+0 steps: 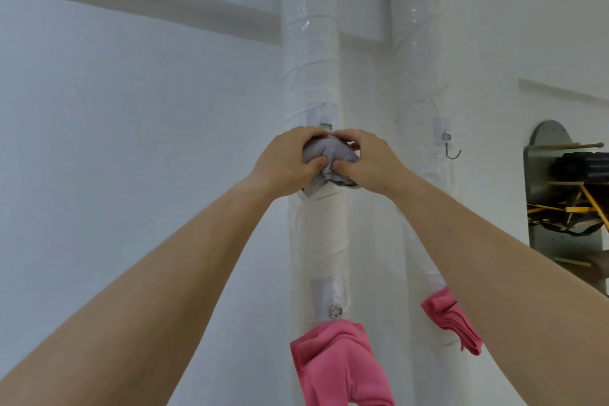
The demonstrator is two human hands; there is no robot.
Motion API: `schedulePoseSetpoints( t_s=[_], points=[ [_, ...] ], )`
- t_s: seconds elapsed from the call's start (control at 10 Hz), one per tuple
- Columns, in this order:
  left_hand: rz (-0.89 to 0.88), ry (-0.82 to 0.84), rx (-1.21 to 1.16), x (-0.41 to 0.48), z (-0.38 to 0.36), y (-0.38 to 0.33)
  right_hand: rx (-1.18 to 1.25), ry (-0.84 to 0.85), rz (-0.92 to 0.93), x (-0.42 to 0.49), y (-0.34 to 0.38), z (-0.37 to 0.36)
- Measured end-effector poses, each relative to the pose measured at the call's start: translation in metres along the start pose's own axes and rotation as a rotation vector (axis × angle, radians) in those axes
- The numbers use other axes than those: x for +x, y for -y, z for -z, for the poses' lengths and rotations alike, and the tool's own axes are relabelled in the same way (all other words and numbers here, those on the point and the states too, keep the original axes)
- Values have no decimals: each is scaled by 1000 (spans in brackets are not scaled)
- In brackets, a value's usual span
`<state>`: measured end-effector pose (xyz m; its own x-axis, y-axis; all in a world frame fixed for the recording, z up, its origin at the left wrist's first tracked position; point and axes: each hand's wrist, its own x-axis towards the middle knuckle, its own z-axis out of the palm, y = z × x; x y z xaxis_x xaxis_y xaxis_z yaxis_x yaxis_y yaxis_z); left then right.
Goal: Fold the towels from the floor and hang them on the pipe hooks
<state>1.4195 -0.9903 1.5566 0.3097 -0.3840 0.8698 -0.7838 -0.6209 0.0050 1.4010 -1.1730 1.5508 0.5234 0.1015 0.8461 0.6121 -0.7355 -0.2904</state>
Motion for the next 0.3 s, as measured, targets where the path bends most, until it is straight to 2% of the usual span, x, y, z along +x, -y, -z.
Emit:
schedulePoseSetpoints(
  t_s=[0.2, 0.3],
  points=[
    [37, 22, 66, 5, 7, -10, 57, 60, -29, -1, 13, 11],
    [106, -23, 86, 12, 22, -23, 13, 27, -62, 4, 29, 24]
  ],
)
